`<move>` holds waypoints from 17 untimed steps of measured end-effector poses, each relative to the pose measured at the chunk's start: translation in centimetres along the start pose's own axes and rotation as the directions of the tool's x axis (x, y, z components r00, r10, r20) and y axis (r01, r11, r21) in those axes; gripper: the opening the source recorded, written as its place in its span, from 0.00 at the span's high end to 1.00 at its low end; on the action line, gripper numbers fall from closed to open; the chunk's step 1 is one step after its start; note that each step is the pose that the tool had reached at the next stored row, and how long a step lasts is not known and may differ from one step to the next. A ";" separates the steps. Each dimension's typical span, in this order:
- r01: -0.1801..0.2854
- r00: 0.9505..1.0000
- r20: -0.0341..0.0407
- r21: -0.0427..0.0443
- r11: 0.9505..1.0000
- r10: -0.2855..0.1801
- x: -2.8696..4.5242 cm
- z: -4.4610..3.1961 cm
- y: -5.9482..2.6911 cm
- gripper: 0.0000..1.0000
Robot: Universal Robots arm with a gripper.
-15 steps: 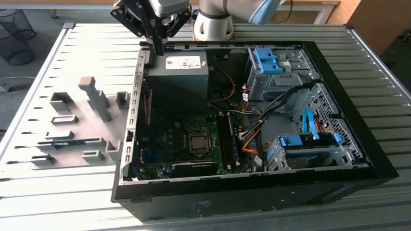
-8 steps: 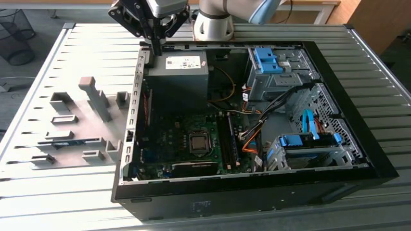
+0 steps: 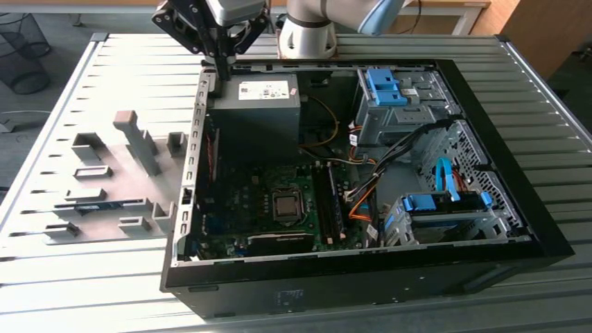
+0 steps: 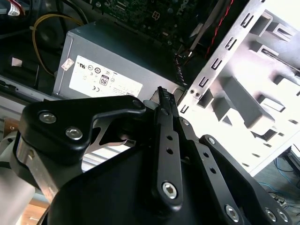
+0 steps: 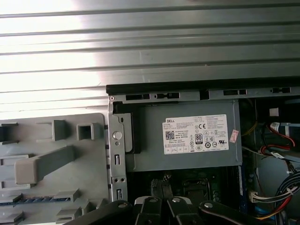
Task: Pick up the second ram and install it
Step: 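Reach for the second ram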
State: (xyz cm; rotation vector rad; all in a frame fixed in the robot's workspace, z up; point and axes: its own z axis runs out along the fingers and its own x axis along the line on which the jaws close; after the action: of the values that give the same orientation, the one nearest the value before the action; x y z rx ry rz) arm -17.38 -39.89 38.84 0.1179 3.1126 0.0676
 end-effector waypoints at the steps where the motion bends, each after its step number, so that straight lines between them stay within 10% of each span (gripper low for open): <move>1: 0.000 1.000 0.000 0.000 1.000 0.000 0.07 0.01 0.00 0.90; 17: 0.000 1.000 0.000 0.000 1.000 0.000 1.52 0.11 -0.12 0.90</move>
State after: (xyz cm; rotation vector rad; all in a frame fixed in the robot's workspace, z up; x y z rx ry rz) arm -18.90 -39.89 38.69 0.1180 3.1125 0.0677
